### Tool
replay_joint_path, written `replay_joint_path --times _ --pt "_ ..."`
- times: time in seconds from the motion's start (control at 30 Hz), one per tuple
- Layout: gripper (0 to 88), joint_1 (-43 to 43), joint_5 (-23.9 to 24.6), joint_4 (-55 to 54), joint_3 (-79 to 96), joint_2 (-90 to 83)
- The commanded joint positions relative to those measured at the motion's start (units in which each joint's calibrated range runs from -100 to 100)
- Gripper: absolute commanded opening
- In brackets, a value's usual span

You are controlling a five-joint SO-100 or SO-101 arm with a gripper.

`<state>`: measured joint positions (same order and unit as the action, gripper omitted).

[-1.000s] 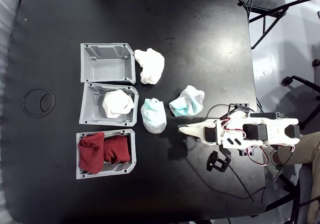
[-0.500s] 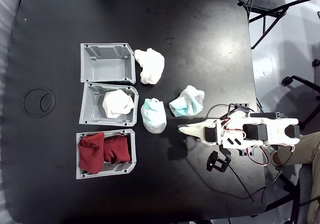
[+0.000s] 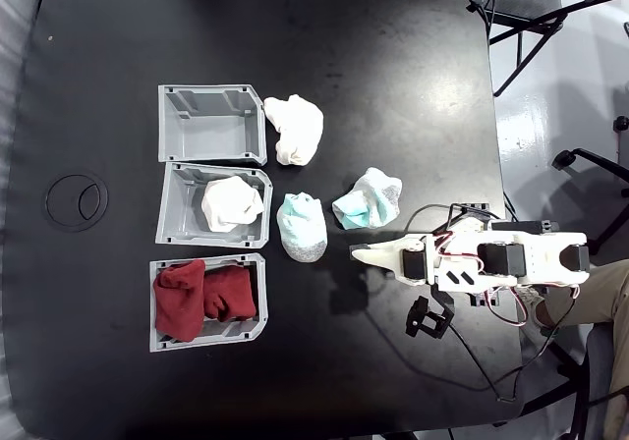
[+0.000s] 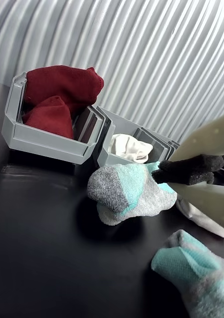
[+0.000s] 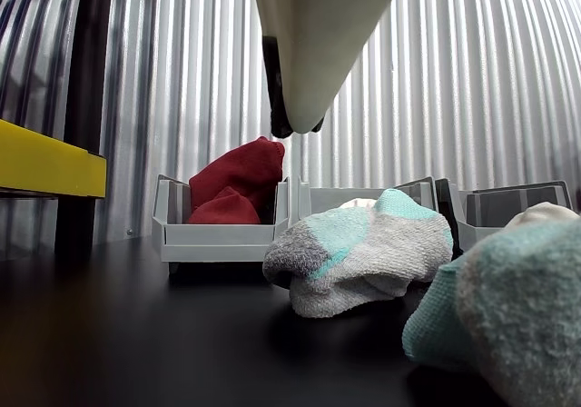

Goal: Put the sock in the container

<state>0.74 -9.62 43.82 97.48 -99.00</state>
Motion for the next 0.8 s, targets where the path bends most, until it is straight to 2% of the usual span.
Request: replay_joint_path --times 0.0,0.3,0.47,0.77 --pt "1.3 0.16 0.26 -0.95 -7.22 -0.59" --pt "1.2 -1.41 0.26 -0.27 -15.69 0.67" --pt "1.2 -7.86 0.32 0.93 -23.99 9.12" --pt "1.2 -22.98 0.38 7.33 -47.25 35.88"
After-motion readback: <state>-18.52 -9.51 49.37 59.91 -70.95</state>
